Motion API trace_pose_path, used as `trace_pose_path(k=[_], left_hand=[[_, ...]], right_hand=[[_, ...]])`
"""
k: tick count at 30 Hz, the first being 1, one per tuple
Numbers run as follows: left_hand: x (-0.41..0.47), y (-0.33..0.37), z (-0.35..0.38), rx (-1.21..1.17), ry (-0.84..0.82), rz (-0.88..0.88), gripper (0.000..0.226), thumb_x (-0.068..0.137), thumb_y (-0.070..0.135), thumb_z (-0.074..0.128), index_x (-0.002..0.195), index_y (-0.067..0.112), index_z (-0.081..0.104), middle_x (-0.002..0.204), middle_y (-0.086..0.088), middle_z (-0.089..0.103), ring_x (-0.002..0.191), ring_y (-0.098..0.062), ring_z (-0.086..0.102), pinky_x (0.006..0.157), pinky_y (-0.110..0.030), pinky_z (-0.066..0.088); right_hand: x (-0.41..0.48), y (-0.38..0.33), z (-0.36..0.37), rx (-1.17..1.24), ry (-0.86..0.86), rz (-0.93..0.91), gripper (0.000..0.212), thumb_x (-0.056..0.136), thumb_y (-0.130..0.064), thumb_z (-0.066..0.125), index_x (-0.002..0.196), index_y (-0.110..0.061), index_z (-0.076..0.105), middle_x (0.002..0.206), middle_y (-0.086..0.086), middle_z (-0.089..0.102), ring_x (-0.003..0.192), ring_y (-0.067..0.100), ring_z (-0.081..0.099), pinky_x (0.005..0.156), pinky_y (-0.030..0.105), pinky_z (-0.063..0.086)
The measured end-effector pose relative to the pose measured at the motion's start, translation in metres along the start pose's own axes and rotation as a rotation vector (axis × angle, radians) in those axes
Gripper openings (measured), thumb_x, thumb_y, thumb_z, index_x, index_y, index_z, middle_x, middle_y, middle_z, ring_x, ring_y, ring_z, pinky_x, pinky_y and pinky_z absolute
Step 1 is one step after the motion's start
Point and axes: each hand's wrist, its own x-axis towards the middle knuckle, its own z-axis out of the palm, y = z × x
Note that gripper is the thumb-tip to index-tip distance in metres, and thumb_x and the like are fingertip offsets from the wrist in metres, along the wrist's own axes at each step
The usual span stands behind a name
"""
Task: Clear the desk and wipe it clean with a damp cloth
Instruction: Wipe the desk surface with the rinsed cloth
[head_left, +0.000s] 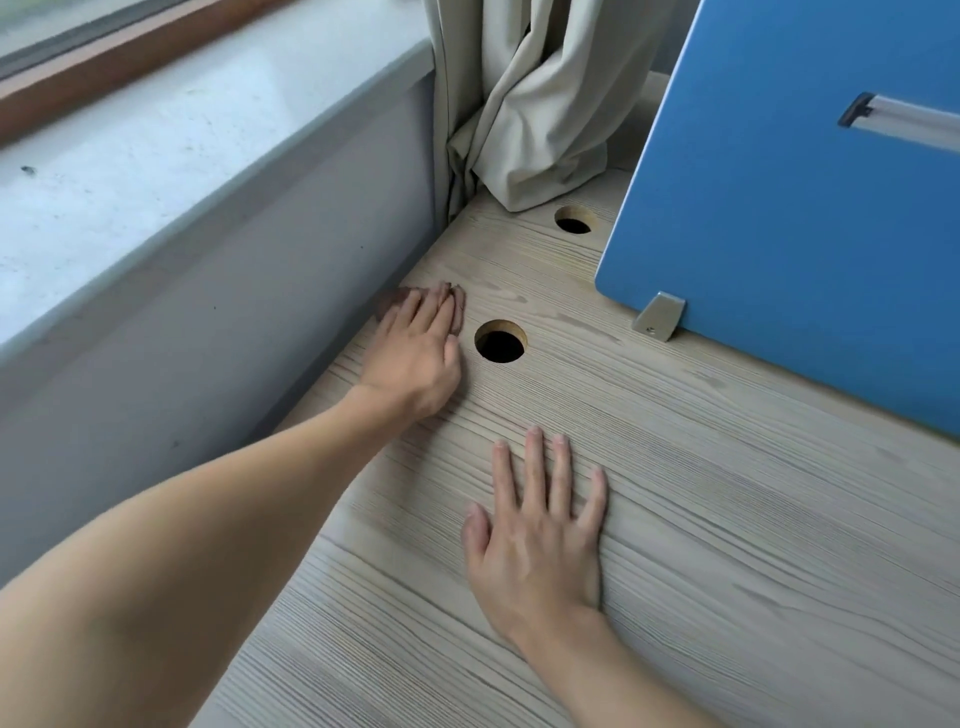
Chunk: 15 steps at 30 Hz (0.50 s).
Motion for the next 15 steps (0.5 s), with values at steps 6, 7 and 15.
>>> trace_pose_path(k=[6, 7, 15], left_hand=[[-0.050, 0.011, 0.006, 0.017, -0.019, 0.123, 0.068, 0.094, 0.043, 0.009, 0.159, 0.022, 0.008, 0.167, 0.002, 0.005, 0.154, -0.018, 0.000, 0.123, -0.032, -0.004], [-0.061, 0.014, 0.007, 0.021, -0.029, 0.140, 0.070, 0.094, 0.045, 0.006, 0.159, 0.022, 0.008, 0.166, 0.003, 0.004, 0.154, -0.017, -0.001, 0.124, -0.032, -0.004], [-0.154, 0.069, 0.012, 0.000, -0.131, 0.243, 0.071, 0.090, 0.047, 0.000, 0.158, 0.026, -0.001, 0.165, 0.008, -0.006, 0.150, -0.009, -0.017, 0.124, -0.033, -0.008]], right_hand=[[0.002, 0.001, -0.001, 0.030, -0.025, -0.001, 0.067, 0.091, -0.048, 0.034, 0.148, -0.016, 0.048, 0.157, 0.018, 0.036, 0.147, 0.039, 0.031, 0.115, 0.069, 0.017], [0.002, 0.002, -0.001, 0.040, -0.034, -0.007, 0.067, 0.090, -0.048, 0.034, 0.147, -0.016, 0.049, 0.157, 0.018, 0.038, 0.147, 0.039, 0.032, 0.115, 0.068, 0.016], [0.013, 0.029, -0.021, 0.543, -0.170, 0.051, 0.065, 0.095, -0.014, 0.043, 0.157, -0.018, 0.024, 0.165, -0.002, 0.022, 0.154, 0.017, 0.011, 0.124, 0.040, -0.001]])
